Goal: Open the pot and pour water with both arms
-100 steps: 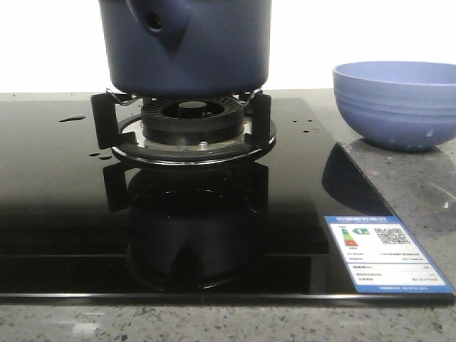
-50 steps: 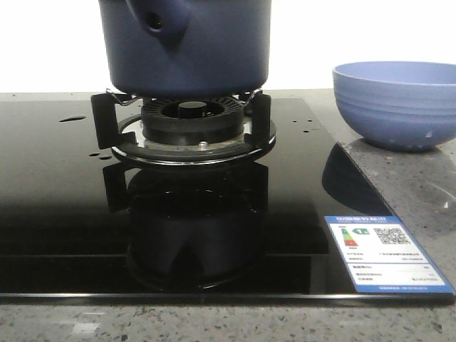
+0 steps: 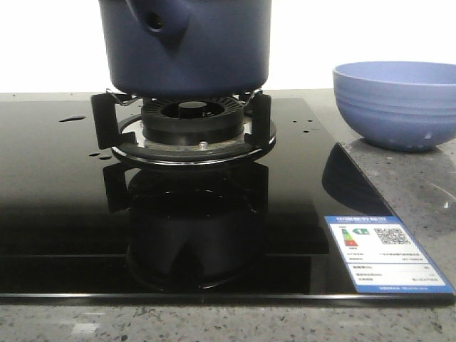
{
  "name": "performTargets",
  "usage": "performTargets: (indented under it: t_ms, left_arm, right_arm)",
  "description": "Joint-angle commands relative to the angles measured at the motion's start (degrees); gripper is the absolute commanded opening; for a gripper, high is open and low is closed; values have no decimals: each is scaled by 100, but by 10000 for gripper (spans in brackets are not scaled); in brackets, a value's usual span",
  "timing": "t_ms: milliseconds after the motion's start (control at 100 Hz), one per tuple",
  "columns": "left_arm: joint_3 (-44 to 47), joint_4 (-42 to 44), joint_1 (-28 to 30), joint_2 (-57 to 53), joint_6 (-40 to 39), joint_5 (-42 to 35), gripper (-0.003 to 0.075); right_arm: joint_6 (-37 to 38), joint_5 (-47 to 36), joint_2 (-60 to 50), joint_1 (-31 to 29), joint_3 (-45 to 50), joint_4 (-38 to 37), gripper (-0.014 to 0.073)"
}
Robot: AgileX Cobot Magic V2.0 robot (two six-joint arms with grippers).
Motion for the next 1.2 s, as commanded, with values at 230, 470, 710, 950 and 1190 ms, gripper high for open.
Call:
performTargets:
  t_ms: [230,470,710,950,1190]
  left_arm:
    - [1225,428,224,-1283,-724,-576,-19]
    - [1890,398,829,-2326,-724,-588,-19]
    - [1970,508,921,-2323,-821,-523,-19]
    - [1970,493,921,-2323,-821,-454,-19]
    - [1970,493,921,-2323,-821,-454,-19]
  right_arm:
    - [-75,-143,23,0,-133,232,-46]
    - [-75,-143,23,0,-133,232,-46]
    - [-75,-143,23,0,-133,232,-46]
    - [-75,-143,23,0,-133,232,-46]
    - [-75,-143,23,0,-133,232,-46]
